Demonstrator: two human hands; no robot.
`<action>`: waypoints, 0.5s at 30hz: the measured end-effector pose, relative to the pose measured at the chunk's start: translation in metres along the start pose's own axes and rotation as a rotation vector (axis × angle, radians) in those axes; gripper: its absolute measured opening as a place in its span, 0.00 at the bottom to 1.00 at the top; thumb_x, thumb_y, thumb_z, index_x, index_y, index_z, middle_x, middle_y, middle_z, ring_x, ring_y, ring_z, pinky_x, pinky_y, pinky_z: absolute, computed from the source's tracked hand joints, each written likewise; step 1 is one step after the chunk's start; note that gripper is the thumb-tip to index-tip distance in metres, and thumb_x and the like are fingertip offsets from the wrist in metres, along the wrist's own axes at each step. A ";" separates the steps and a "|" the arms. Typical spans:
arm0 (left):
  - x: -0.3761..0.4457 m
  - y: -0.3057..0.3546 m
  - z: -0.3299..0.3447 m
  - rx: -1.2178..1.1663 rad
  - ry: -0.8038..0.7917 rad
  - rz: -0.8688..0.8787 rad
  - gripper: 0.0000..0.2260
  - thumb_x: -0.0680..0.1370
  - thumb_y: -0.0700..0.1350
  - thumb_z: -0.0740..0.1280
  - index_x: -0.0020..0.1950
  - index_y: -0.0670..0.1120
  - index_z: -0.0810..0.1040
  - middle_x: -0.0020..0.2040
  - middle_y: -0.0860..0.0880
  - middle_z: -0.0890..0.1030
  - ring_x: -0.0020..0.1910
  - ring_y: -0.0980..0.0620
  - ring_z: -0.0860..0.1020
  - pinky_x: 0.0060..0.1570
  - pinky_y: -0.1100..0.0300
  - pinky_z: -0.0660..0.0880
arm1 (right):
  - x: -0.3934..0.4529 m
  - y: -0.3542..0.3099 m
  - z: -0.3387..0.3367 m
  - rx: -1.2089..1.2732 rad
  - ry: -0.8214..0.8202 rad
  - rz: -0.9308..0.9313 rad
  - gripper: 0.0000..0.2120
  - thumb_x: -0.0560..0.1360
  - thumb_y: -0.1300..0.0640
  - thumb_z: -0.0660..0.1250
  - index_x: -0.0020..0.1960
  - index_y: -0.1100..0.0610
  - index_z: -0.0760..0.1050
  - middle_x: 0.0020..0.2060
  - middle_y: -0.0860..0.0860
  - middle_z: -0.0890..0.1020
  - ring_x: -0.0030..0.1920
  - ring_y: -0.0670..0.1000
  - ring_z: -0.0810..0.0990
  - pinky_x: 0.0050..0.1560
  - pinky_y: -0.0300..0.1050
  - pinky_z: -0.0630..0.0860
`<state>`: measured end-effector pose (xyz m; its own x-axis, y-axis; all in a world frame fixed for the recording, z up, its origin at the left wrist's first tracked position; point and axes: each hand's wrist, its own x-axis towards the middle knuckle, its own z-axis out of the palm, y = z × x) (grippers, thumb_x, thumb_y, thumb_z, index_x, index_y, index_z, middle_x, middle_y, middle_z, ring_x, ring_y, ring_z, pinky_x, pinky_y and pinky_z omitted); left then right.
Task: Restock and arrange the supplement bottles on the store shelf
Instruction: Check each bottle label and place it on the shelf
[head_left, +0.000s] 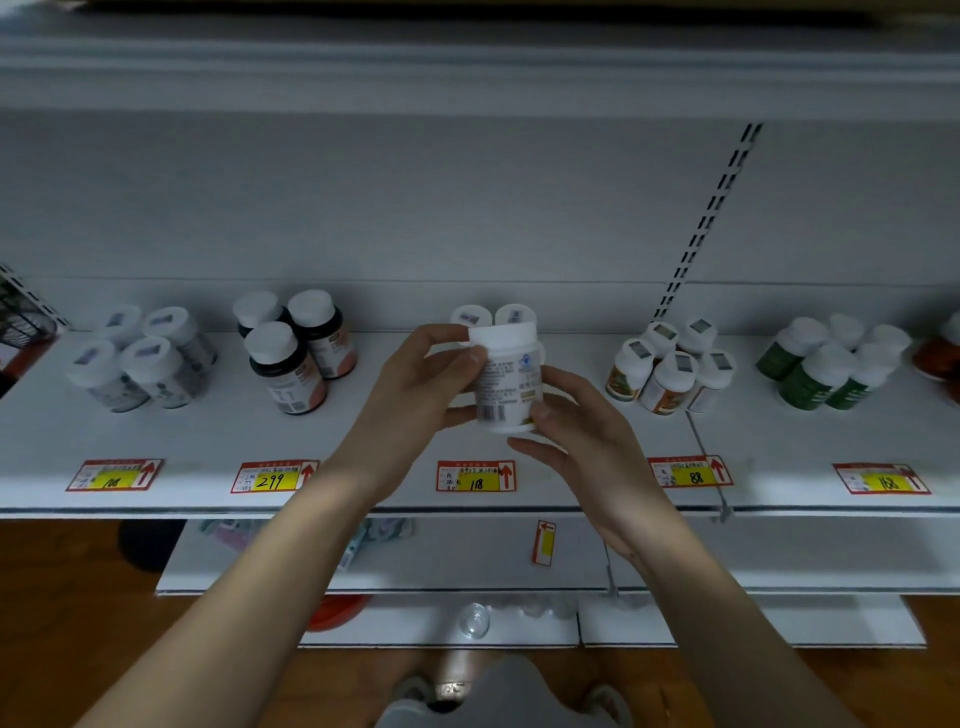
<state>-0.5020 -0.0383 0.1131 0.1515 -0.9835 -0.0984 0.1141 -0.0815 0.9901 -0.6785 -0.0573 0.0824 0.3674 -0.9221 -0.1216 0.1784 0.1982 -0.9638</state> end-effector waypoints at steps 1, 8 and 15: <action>-0.001 0.000 0.000 0.021 -0.009 -0.005 0.11 0.80 0.44 0.66 0.63 0.46 0.76 0.56 0.47 0.83 0.53 0.52 0.84 0.47 0.58 0.82 | 0.000 0.000 0.000 -0.022 0.012 -0.008 0.16 0.79 0.63 0.66 0.65 0.54 0.74 0.57 0.55 0.83 0.57 0.53 0.83 0.57 0.47 0.81; -0.007 0.001 0.004 0.112 -0.038 -0.020 0.14 0.77 0.47 0.70 0.63 0.50 0.77 0.54 0.46 0.80 0.49 0.53 0.84 0.43 0.52 0.83 | -0.004 0.004 -0.001 -0.198 0.040 -0.077 0.24 0.66 0.51 0.77 0.61 0.49 0.76 0.53 0.47 0.84 0.54 0.48 0.83 0.57 0.52 0.81; -0.010 0.001 0.005 0.112 -0.050 -0.005 0.13 0.78 0.46 0.70 0.62 0.49 0.78 0.51 0.47 0.81 0.47 0.54 0.84 0.40 0.57 0.82 | -0.006 0.005 -0.003 -0.217 0.036 -0.100 0.24 0.66 0.51 0.77 0.60 0.48 0.77 0.53 0.47 0.84 0.54 0.47 0.83 0.58 0.52 0.81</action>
<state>-0.5080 -0.0294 0.1156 0.1018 -0.9896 -0.1013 0.0042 -0.1014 0.9948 -0.6825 -0.0513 0.0774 0.3247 -0.9454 -0.0275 0.0104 0.0326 -0.9994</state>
